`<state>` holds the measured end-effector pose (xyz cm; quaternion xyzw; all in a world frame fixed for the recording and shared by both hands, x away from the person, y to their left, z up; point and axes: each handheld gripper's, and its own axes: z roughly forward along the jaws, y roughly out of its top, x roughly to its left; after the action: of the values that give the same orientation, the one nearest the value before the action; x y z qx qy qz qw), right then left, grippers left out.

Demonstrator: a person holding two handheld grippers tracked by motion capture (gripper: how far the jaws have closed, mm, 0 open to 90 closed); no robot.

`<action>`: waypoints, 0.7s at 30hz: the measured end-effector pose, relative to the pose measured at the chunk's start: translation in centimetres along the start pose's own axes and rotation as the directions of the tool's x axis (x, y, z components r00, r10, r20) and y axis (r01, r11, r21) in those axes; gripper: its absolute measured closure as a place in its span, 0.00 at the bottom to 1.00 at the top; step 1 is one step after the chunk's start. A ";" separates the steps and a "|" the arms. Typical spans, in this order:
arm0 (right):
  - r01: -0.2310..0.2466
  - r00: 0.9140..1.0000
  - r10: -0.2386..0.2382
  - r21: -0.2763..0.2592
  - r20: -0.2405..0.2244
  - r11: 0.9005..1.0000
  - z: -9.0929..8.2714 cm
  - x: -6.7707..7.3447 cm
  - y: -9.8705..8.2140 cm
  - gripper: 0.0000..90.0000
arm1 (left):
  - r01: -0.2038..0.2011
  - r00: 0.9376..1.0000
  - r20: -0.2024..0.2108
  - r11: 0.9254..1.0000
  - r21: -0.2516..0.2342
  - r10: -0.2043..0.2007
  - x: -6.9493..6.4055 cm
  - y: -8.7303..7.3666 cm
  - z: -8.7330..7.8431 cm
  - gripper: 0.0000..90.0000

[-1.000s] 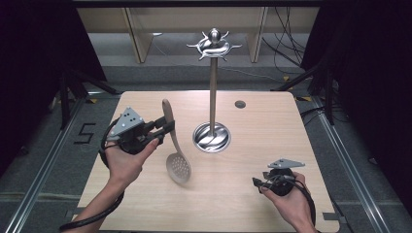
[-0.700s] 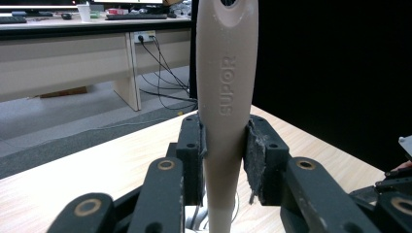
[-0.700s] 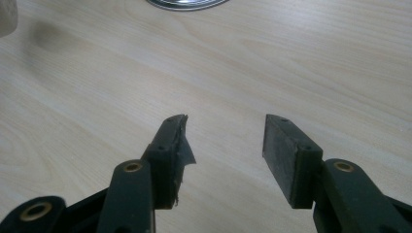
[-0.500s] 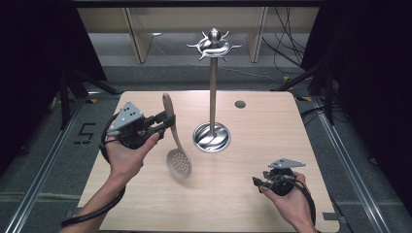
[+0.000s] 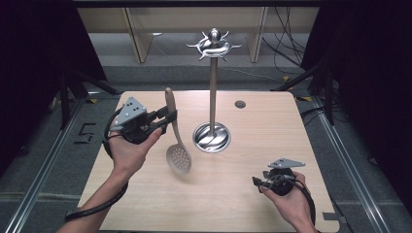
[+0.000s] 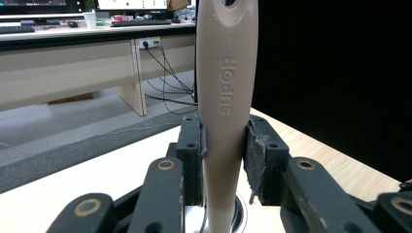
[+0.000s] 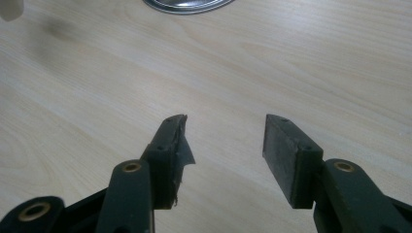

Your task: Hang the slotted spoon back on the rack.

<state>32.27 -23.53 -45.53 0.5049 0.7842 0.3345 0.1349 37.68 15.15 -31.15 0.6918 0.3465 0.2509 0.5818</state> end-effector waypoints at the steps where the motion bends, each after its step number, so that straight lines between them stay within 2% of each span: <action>1: 0.004 1.000 -0.004 -0.002 0.004 1.000 0.0 0.0 0.0 0.57 | 0.000 1.000 -0.001 1.000 -0.001 0.000 0.0 0.0 0.2 0.77; 4: 0.001 1.000 -0.001 -0.001 -0.001 1.000 0.0 0.0 0.0 0.57 | -0.016 1.000 -0.004 1.000 -0.002 0.016 -0.2 0.2 0.6 0.77; 5: 0.007 1.000 -0.007 0.004 0.001 1.000 -0.1 -0.1 0.0 0.57 | -0.050 0.999 -0.004 0.999 -0.015 0.050 0.0 0.4 0.9 0.77; 9: 0.005 1.000 -0.005 0.005 -0.009 1.000 -0.1 -0.1 0.0 0.57 | -0.066 0.998 -0.007 0.998 -0.022 0.066 -0.3 0.7 1.4 0.77; 17: 0.005 1.000 -0.005 0.000 0.003 1.000 -0.2 0.0 0.0 0.57 | -0.078 0.997 -0.005 0.996 -0.034 0.078 -0.7 1.7 2.2 0.77; 21: 0.003 1.000 -0.003 -0.005 -0.004 1.000 -0.1 0.0 0.0 0.57 | -0.076 0.997 -0.005 0.997 -0.025 0.076 -1.0 2.2 2.6 0.77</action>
<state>32.22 -23.59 -45.49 0.5026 0.7844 0.3373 0.1351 39.44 12.52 -29.46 0.6967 0.3178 0.2786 0.5797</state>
